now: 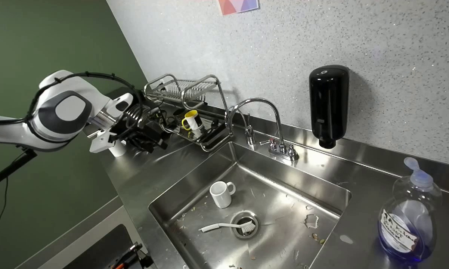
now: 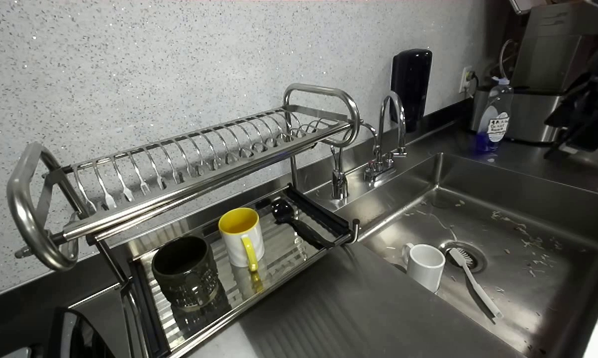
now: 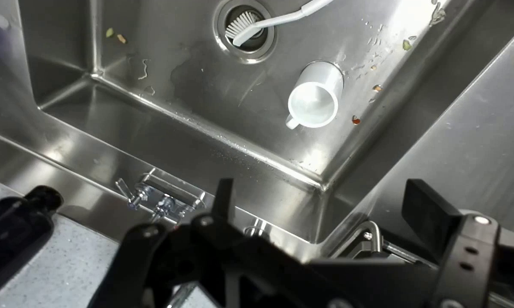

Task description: Take the black spoon from the dish rack and put it in the sink

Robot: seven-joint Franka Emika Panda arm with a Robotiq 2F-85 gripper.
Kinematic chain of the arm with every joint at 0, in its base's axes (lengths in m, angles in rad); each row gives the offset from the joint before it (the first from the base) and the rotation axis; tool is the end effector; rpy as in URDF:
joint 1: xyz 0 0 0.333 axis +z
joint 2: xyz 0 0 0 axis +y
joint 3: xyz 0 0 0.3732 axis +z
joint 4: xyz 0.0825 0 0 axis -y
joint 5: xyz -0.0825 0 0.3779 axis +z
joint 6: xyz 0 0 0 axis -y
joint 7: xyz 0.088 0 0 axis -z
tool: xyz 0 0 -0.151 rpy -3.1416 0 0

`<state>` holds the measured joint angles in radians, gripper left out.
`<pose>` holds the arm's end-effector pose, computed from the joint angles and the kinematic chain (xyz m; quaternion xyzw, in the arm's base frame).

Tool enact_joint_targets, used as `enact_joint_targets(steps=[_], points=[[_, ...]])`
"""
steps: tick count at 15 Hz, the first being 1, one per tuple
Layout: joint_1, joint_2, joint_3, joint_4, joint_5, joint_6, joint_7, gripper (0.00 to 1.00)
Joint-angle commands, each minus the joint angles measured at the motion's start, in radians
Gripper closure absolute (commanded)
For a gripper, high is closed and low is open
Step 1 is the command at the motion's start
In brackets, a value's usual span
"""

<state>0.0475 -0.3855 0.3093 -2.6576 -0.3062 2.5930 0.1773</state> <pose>0.3853 0.1421 0.4064 0.9568 0.2011 0.1773 0.1129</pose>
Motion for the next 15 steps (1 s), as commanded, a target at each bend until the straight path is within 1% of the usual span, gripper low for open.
enact_joint_targets(steps=[1,4,6,7,9,13,14,15], points=[[-0.010,0.192,0.076,0.205,-0.149,-0.119,0.000,0.00],[0.026,0.333,0.104,0.352,-0.312,-0.236,0.009,0.00],[0.071,0.419,0.090,0.433,-0.436,-0.306,0.005,0.00],[0.091,0.317,0.047,0.329,-0.357,-0.234,0.006,0.00],[0.115,0.358,0.027,0.355,-0.366,-0.240,0.006,0.00],[0.121,0.345,0.016,0.350,-0.366,-0.240,0.006,0.00],[0.123,0.366,0.017,0.360,-0.411,-0.230,0.078,0.00],[0.131,0.387,0.013,0.370,-0.433,-0.220,0.117,0.00]])
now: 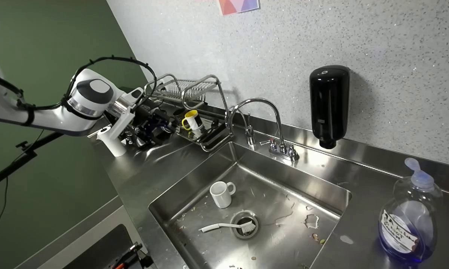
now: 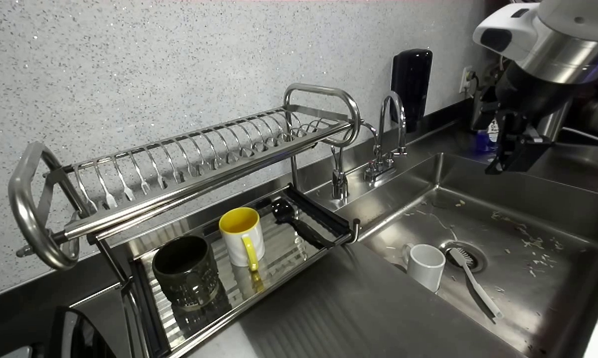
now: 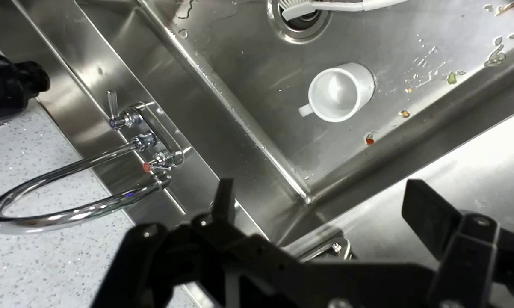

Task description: Take the black spoon from the dish rack and put it in the sink

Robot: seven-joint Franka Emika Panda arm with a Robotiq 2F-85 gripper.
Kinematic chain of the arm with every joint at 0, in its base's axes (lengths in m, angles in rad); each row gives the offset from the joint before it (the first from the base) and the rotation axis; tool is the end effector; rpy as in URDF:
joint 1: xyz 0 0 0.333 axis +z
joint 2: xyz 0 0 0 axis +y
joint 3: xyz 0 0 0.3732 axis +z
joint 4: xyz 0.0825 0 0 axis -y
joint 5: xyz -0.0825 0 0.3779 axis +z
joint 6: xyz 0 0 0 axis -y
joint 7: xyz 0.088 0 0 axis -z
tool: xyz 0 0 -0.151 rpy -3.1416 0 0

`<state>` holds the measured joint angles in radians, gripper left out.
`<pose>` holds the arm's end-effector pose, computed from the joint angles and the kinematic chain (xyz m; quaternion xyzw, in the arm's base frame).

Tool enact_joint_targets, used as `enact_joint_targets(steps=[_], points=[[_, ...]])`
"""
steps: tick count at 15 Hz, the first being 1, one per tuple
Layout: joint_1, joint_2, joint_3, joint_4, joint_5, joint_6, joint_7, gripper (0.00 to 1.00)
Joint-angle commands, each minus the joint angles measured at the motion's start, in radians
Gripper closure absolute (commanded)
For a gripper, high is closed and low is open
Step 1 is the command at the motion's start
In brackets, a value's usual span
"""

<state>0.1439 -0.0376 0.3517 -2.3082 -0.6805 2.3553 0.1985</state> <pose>0.4684 0.2220 0.3925 0.8965 0.3627 0.1208 0.2241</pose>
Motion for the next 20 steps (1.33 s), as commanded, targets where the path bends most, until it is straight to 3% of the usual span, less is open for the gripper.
enact_joint_targets(steps=[1,10,11,12,17,20], points=[[0.043,0.071,-0.030,0.034,-0.112,0.030,0.201,0.00],[0.169,0.351,-0.091,0.245,-0.473,0.066,0.936,0.00],[0.184,0.378,-0.091,0.259,-0.491,0.065,0.959,0.00],[0.164,0.301,-0.086,0.199,-0.440,0.050,0.879,0.00],[0.195,0.383,-0.094,0.253,-0.467,0.050,0.941,0.00],[0.211,0.449,-0.129,0.318,-0.605,0.168,1.151,0.00]])
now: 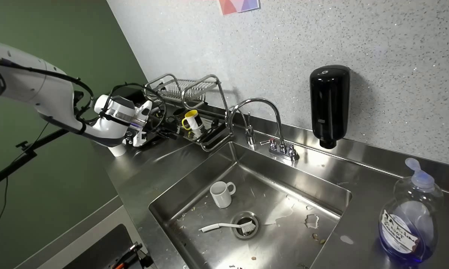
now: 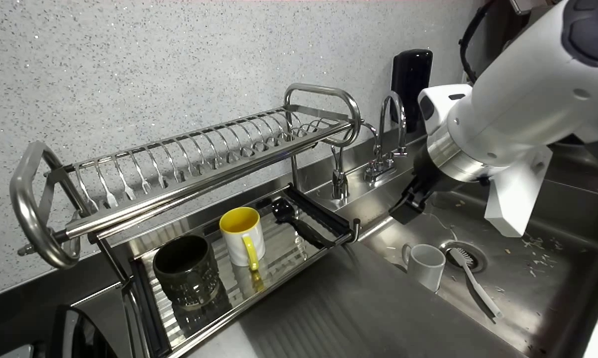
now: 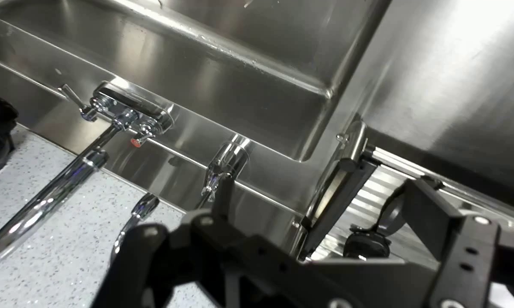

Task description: Take the black spoon from the dish rack and put it in the sink

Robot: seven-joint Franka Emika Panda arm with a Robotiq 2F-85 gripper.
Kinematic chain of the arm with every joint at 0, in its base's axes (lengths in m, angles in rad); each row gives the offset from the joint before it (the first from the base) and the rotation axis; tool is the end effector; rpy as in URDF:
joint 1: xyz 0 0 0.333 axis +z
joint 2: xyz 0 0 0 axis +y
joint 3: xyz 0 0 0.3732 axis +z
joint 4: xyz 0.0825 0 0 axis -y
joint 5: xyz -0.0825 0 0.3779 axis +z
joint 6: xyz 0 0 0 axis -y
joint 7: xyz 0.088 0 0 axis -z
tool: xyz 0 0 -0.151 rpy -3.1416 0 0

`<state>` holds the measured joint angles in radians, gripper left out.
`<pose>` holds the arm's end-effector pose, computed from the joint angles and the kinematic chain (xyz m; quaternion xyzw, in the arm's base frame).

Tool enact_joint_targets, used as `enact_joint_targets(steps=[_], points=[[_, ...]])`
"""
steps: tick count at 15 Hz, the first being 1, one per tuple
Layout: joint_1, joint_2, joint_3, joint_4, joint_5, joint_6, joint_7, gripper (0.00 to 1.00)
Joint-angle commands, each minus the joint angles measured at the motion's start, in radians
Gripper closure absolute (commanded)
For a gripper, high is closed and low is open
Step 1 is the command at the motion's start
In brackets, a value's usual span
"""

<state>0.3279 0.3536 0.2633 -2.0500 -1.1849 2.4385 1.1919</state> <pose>0.5420 0.3214 0.3001 0.9317 0.1403 0.2815 0.1819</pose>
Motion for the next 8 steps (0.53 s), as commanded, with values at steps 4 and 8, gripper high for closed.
enact_joint_targets(steps=[4,8], points=[[0.055,0.153,-0.087,0.169,-0.334,0.155,0.495,0.00],[0.071,0.269,-0.096,0.287,-0.547,0.141,0.815,0.00]])
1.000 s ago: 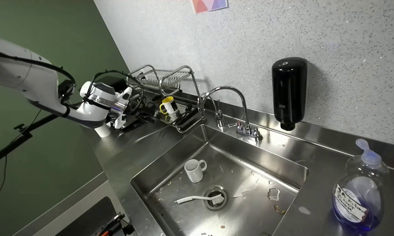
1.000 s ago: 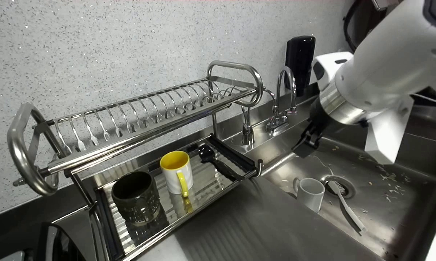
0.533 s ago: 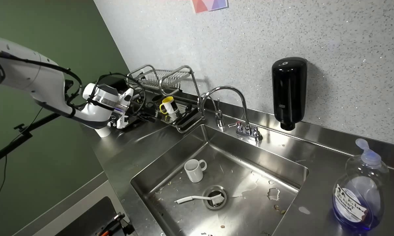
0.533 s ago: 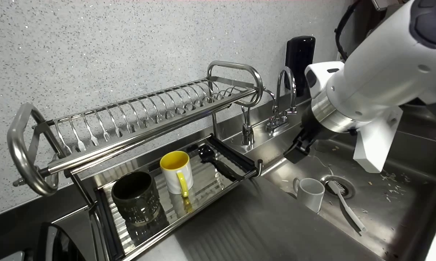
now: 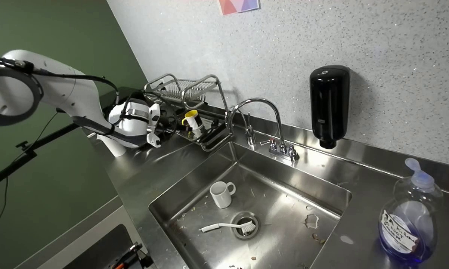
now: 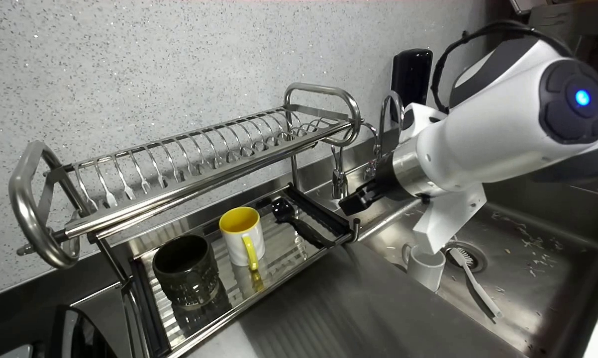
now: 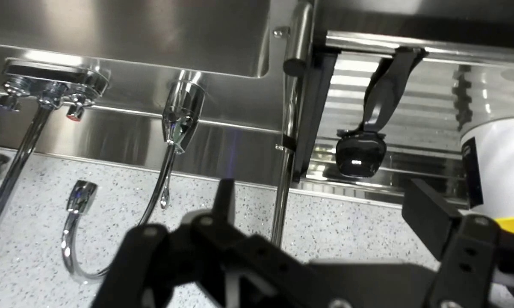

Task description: Take the black spoon from the dish rack and put it in the sink

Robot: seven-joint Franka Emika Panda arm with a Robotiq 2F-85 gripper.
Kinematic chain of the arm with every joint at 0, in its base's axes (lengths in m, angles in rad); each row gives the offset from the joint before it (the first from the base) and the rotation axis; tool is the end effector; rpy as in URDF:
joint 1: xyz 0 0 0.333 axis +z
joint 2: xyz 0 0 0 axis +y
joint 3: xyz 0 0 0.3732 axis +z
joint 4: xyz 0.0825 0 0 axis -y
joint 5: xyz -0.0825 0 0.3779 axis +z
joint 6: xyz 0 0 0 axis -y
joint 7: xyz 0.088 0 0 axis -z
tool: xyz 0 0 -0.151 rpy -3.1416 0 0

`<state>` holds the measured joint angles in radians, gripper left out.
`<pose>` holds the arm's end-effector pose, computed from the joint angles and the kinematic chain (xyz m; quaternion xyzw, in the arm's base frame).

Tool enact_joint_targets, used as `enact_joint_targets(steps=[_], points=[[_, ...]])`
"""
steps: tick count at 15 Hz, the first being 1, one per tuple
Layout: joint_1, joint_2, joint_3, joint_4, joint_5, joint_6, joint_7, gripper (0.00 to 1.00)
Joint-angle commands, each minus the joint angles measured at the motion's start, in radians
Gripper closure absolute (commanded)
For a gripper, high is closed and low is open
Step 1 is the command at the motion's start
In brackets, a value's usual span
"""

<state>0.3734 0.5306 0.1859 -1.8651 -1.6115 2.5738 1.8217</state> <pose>0.5998 0.3537 0.2684 0.9072 0.0268 0.4134 0.0730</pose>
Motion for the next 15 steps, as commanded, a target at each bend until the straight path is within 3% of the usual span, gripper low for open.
enact_joint_targets(steps=[1,2,3,4,15], points=[[0.024,0.119,-0.012,0.126,-0.155,0.010,0.229,0.00],[-0.007,0.143,0.027,0.146,-0.186,0.015,0.250,0.00],[-0.019,0.088,0.036,0.078,-0.138,-0.013,0.179,0.00],[-0.019,0.114,0.042,0.099,-0.158,-0.013,0.206,0.00],[-0.002,0.227,0.042,0.217,-0.169,-0.054,0.233,0.00]])
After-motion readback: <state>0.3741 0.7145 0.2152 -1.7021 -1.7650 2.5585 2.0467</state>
